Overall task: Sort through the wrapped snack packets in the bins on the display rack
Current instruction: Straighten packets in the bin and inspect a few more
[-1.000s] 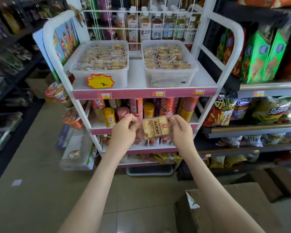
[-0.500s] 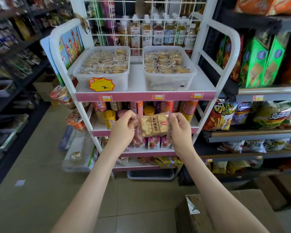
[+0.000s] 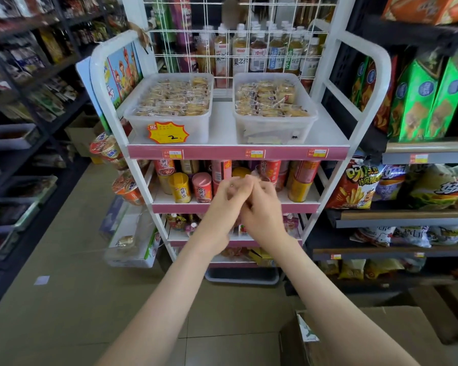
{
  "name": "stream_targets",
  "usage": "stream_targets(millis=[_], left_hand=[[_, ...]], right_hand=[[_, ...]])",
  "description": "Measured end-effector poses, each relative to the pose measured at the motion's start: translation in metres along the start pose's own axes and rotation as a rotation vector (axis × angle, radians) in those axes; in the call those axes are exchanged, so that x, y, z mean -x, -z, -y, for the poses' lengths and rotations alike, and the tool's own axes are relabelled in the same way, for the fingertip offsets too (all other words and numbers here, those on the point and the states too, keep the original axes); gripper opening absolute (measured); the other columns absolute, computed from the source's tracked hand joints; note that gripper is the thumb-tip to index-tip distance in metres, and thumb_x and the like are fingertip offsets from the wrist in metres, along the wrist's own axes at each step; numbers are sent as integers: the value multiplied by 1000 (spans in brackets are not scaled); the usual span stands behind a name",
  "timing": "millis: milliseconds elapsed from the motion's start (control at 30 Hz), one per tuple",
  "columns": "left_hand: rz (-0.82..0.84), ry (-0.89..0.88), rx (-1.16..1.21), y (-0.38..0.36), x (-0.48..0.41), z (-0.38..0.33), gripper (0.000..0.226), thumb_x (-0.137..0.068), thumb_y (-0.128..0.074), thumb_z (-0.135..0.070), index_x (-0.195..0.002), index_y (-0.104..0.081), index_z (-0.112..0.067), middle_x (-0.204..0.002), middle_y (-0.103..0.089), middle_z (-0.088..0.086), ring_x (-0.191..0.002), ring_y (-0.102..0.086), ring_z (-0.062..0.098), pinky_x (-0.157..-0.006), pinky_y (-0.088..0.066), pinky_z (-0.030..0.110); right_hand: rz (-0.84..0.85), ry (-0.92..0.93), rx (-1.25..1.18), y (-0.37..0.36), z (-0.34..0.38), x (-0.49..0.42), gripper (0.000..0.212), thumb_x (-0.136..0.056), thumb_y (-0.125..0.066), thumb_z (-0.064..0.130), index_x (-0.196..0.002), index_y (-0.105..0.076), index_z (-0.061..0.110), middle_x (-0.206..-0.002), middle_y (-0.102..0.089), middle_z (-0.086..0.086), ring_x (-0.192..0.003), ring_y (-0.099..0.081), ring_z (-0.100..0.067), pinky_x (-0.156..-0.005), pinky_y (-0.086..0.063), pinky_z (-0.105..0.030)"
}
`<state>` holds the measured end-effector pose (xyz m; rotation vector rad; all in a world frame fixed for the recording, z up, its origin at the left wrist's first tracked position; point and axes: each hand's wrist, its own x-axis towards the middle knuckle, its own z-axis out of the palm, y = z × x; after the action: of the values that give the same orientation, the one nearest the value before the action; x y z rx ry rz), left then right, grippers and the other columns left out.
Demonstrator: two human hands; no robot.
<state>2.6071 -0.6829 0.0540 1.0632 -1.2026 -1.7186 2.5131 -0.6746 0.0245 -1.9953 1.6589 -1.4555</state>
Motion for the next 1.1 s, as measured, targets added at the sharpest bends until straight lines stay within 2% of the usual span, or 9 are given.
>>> stream_targets(millis=[133,233,300,367,467,700,833,967,1100], left_hand=[[0,-57,223,11,-3,5,52,-84,-62,-36,-125,-50,-7,-105,-66,10,-93,-68,19,-68,-55,28],[-10,-52,307,27,-7,9,29,-91,-59,-11,-119,-53,-8,-114,-67,14,-103,-68,28,-82,-58,41],[-8,-55,363,34,-7,9,28,-89,-59,-5,-116,-54,-9,-113,-67,14,-105,-67,29,-83,-58,43],[32,-72,403,40,-5,7,34,-85,-59,-6,-119,-54,-9,-112,-68,13,-105,-67,30,-77,-60,41],[59,-73,391,48,-5,6,42,-81,-61,-6,-122,-53,-8,-112,-68,14,-104,-67,31,-74,-59,39],[92,-64,333,47,-7,10,37,-81,-60,-6,-118,-58,-13,-117,-66,13,-111,-64,34,-76,-59,40],[136,-91,338,42,-8,8,32,-83,-58,-3,-114,-61,-14,-111,-69,10,-105,-67,30,-74,-59,39],[172,-108,341,36,-12,4,34,-83,-55,-1,-114,-58,-13,-105,-72,6,-99,-69,28,-71,-60,39],[151,-117,344,36,-16,1,35,-80,-58,-3,-113,-59,-12,-113,-67,12,-104,-67,31,-73,-60,40]], right_hand=[[152,-28,-335,13,7,-5,24,-85,-48,2,-104,-61,9,-79,-62,-6,-77,-56,-19,-69,-48,-37],[11,-142,-570,26,5,-9,34,-87,-47,-4,-109,-58,19,-86,-61,-1,-81,-60,-17,-72,-51,-33],[-66,-239,-514,29,-3,-12,36,-91,-49,1,-114,-56,28,-104,-61,5,-99,-59,-9,-83,-52,-30],[25,-416,-452,34,-12,-16,29,-96,-52,11,-121,-57,26,-114,-62,6,-106,-60,-11,-88,-52,-30],[172,-576,-490,41,-17,-18,18,-97,-53,14,-108,-66,18,-98,-71,1,-90,-66,-15,-79,-56,-29],[133,-432,-224,46,-13,-13,17,-98,-49,12,-91,-63,18,-74,-62,5,-59,-54,2,-60,-48,-13],[90,-470,-288,45,-13,-12,25,-101,-40,10,-84,-54,20,-72,-53,2,-64,-46,-9,-61,-43,-24],[83,-491,-343,46,-15,-14,26,-101,-37,9,-82,-52,19,-74,-51,2,-72,-48,-14,-72,-51,-38],[8,-554,-401,62,-23,-21,27,-100,-38,6,-82,-54,18,-71,-52,1,-64,-47,-11,-60,-46,-25]])
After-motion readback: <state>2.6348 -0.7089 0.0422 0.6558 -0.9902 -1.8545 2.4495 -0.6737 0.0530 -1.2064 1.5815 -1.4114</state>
